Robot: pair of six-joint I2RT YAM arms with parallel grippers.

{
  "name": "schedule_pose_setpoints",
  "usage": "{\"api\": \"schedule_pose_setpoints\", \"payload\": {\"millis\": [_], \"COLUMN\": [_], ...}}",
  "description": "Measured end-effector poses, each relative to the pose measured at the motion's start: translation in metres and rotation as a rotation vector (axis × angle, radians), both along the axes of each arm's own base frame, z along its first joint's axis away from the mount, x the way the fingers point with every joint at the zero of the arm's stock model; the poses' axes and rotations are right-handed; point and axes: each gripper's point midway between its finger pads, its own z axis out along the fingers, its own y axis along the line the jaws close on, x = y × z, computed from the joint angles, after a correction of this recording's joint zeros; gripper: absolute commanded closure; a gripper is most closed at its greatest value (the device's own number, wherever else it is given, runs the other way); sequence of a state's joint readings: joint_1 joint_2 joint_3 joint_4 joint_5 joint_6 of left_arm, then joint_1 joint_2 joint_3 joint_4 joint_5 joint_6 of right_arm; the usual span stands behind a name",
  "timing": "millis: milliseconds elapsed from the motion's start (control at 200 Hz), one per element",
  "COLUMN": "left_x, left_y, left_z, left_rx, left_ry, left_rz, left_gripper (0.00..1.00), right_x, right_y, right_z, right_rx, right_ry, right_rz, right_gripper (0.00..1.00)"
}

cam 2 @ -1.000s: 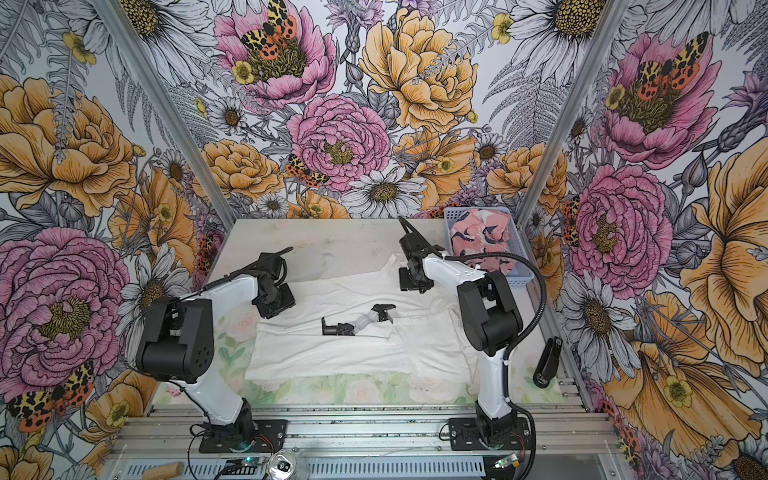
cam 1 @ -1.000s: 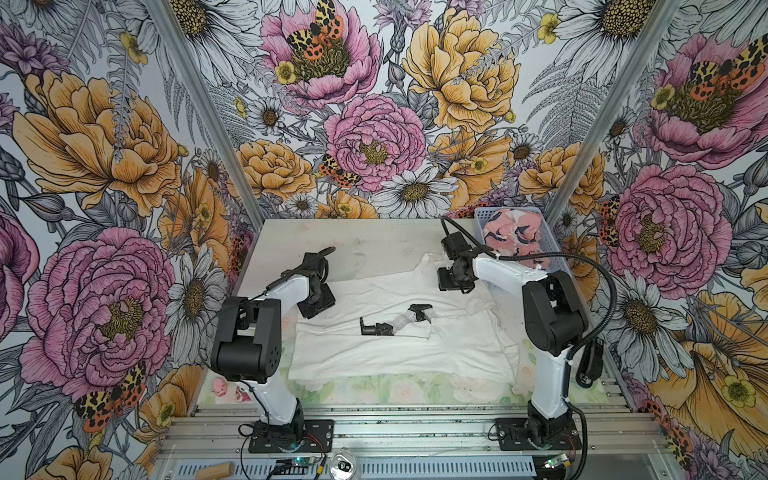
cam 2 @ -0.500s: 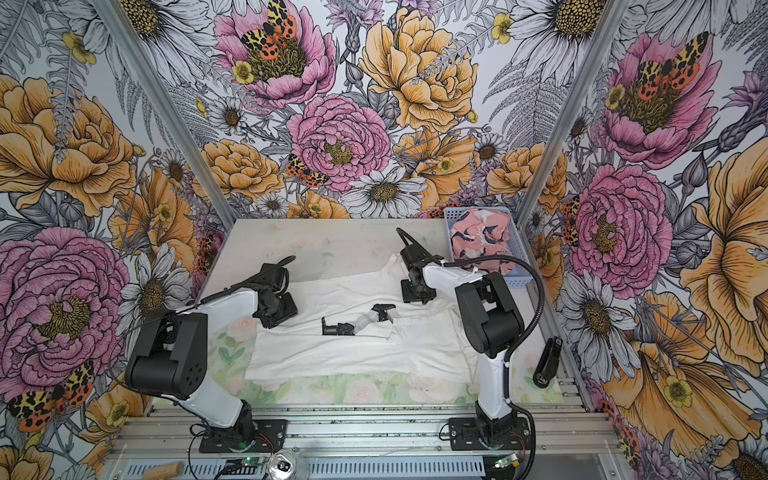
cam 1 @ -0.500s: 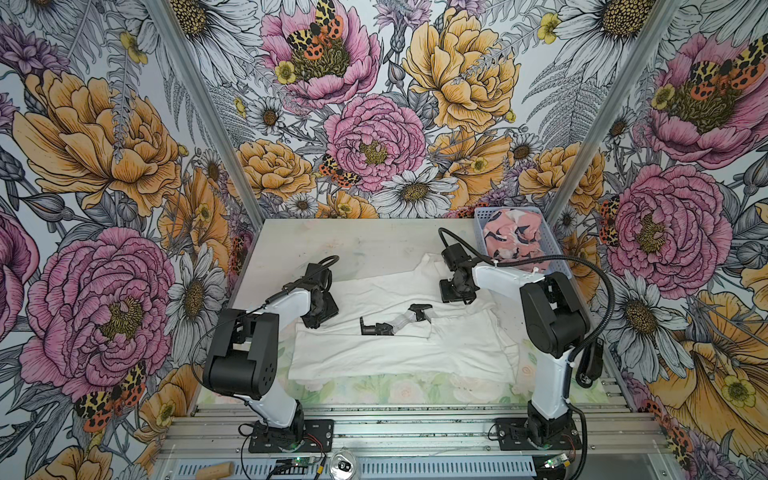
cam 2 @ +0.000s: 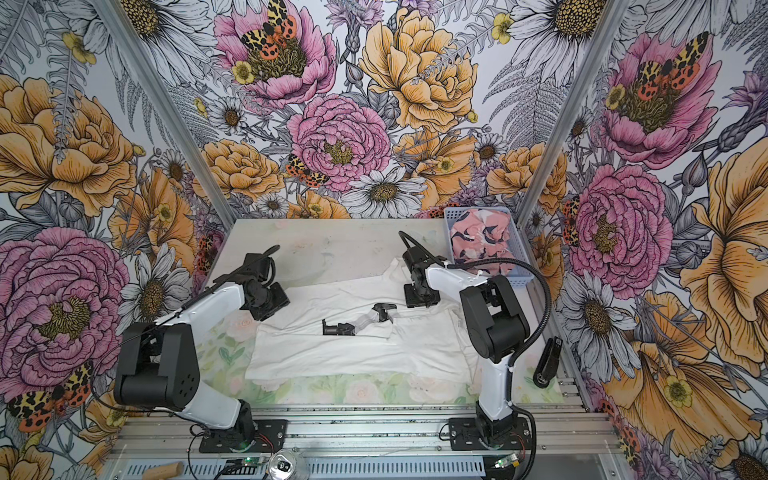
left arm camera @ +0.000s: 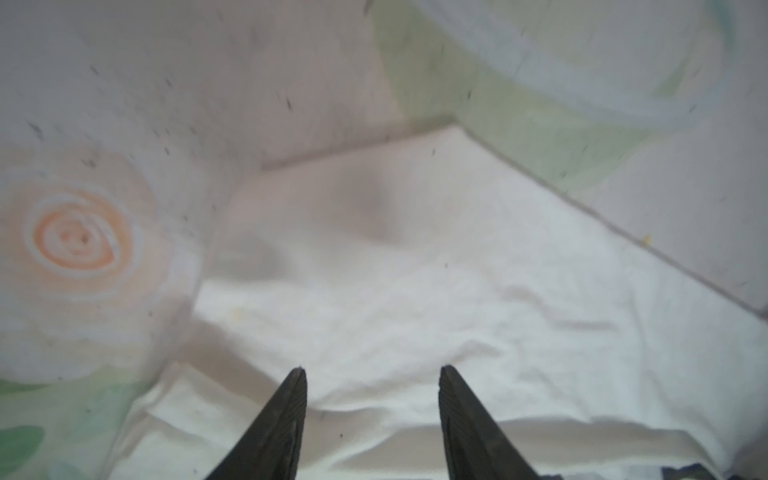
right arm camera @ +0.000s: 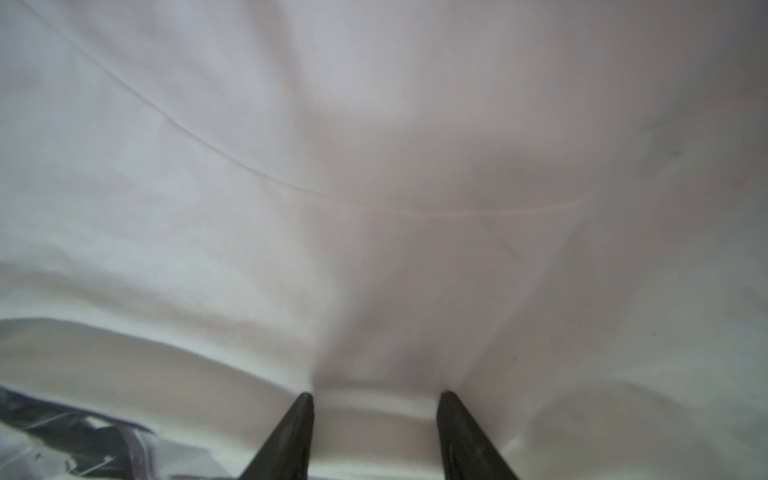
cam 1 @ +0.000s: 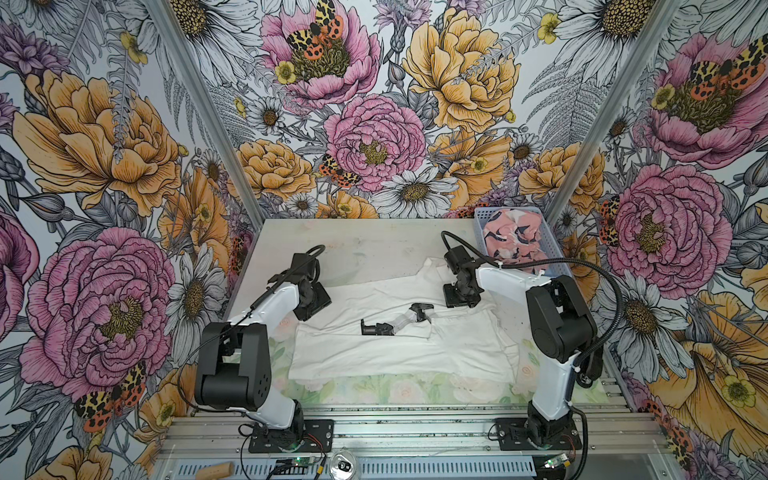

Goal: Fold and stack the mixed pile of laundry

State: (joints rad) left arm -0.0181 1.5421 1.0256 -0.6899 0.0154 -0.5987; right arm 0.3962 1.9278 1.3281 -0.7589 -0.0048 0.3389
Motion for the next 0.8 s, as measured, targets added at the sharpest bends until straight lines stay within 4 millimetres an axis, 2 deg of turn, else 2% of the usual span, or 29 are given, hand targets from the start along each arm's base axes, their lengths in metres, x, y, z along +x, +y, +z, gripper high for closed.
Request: {"api": "schedule_pose_setpoints", "payload": {"millis": [55,120,185,240,410,550,801], "left_x": [0.016,0.029,0.034,0.034,0.025,0.032,0.025], "left_y": [0.018,0.036,0.047,0.051,0.043,0.032,0.010], "left_z": [0.014,0.018,0.009,-0.007,-0.059,-0.056,-0.051], "left_rx": [0.009,0.022,0.030,0.028,-0.012,-0.055,-0.152], "left_ry": [-0.046,-0.070,-0.057,-0.019,0.103,0.049,-0.009], "left_rz": [0.031,0.060,0.071,0.070,0.043,0.025,0.022], "left_gripper": [0.48,0.48,0.48,0.48,0.48,0.48,0.49], "right_x": [0.002,0.005,0.008,0.011,0.010,0.009,0.009], "right_y": [0.002,0.003,0.005,0.007,0.008,0.007,0.008], "right_z": [0.006,0.013,0.018,0.021,0.023,0.022,0.022], "right_rx": [0.007,0.014,0.023,0.029,0.034,0.032,0.037], "right_ry": [-0.008,-0.020,-0.032,-0.039,-0.034,-0.028,-0.026], "right_rz": [0.000,0.001,0.002,0.002,0.001,0.000,-0.005], "right_gripper": [0.49,0.49,0.49,0.49,0.49,0.49,0.49]}}
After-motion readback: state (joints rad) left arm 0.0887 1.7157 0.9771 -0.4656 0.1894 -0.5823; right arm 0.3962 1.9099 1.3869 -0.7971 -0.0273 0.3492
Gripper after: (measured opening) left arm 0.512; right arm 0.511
